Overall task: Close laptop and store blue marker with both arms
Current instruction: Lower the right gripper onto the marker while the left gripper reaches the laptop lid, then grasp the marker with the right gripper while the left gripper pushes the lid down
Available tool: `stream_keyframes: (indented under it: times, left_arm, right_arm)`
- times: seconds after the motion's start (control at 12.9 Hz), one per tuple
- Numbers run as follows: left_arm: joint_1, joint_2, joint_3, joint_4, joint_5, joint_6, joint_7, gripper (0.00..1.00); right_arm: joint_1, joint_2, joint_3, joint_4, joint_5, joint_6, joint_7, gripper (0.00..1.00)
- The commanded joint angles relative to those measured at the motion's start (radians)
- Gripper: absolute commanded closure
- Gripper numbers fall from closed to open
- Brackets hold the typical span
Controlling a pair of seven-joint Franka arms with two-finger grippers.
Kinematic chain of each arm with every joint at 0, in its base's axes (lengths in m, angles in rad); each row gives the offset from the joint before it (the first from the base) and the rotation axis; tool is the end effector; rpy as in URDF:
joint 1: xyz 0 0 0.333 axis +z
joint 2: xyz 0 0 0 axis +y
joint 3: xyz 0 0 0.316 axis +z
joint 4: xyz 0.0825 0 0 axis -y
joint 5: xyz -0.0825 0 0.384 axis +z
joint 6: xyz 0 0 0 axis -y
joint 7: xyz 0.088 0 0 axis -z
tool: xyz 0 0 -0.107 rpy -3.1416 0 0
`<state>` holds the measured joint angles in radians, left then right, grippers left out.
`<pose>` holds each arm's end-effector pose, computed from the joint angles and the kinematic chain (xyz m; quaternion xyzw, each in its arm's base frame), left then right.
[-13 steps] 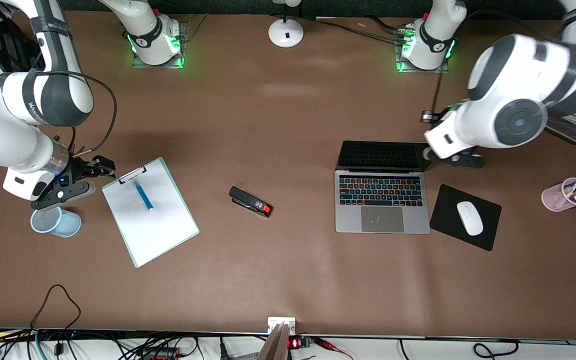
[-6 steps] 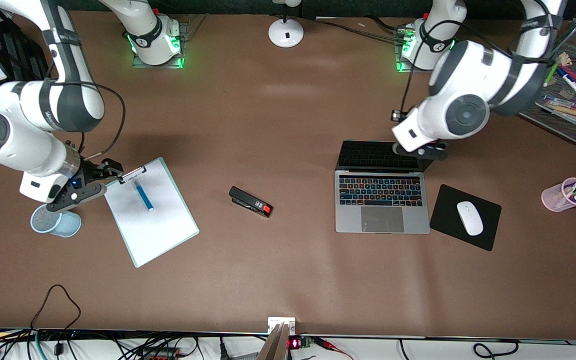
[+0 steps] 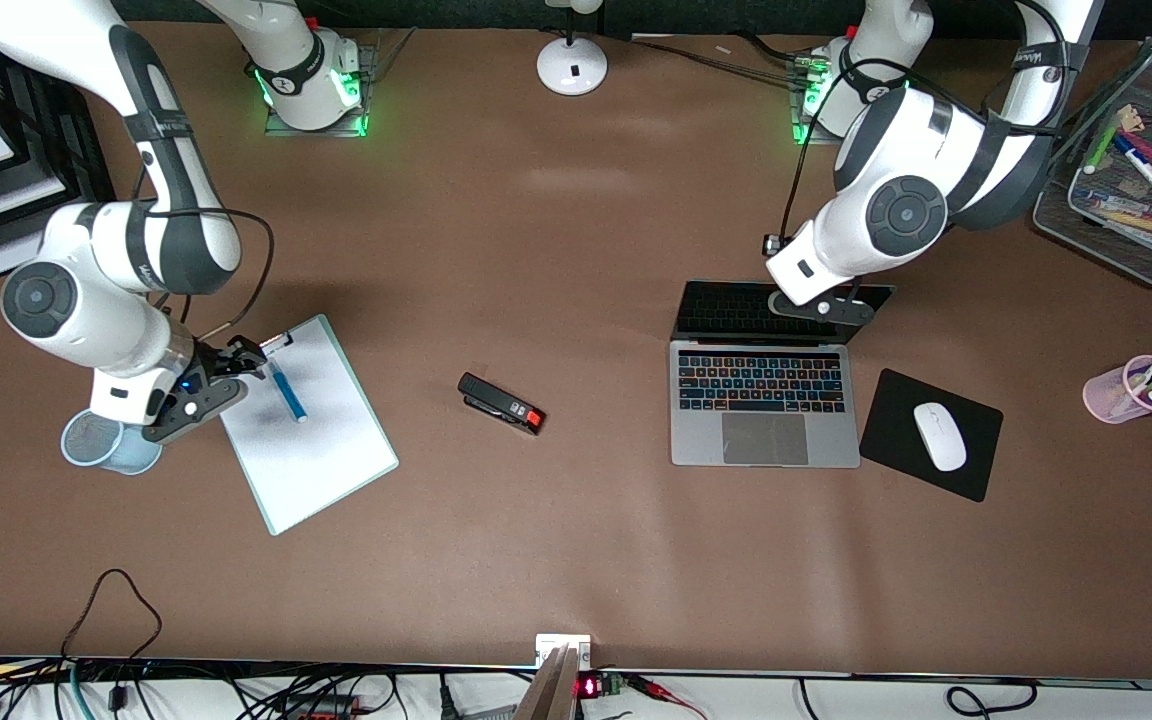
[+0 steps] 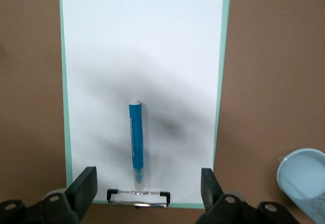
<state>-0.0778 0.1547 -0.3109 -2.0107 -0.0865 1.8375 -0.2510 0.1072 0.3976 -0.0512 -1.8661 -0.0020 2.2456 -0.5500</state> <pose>0.5014 -0.2094 0.3606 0.9838 -0.0519 -0.1714 0.0095 0.6315 0.0373 0.3023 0.9536 0.3008 -0.0111 0.0082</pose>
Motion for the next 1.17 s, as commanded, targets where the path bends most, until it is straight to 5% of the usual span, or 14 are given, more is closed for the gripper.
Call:
stream_keyframes:
  times: [0.0,0.47,1.09]
  left_arm:
    - [0.006,-0.011,-0.004,-0.06,-0.006,0.107,-0.004,1.0]
    - [0.019,0.034,0.007,-0.02,0.045,0.282,0.009,1.0]
    - [0.069,0.284,0.007,0.256,0.068,0.355,0.052,1.0]
  right_arm:
    - [-0.003,0.036,0.033,-0.005,0.0,0.051,-0.037,0.25]
    - [-0.008,0.109,0.039,-0.004,0.0,0.123,-0.11,0.37]
    - [-0.011,0.185,0.057,0.007,0.0,0.198,-0.111,0.46]
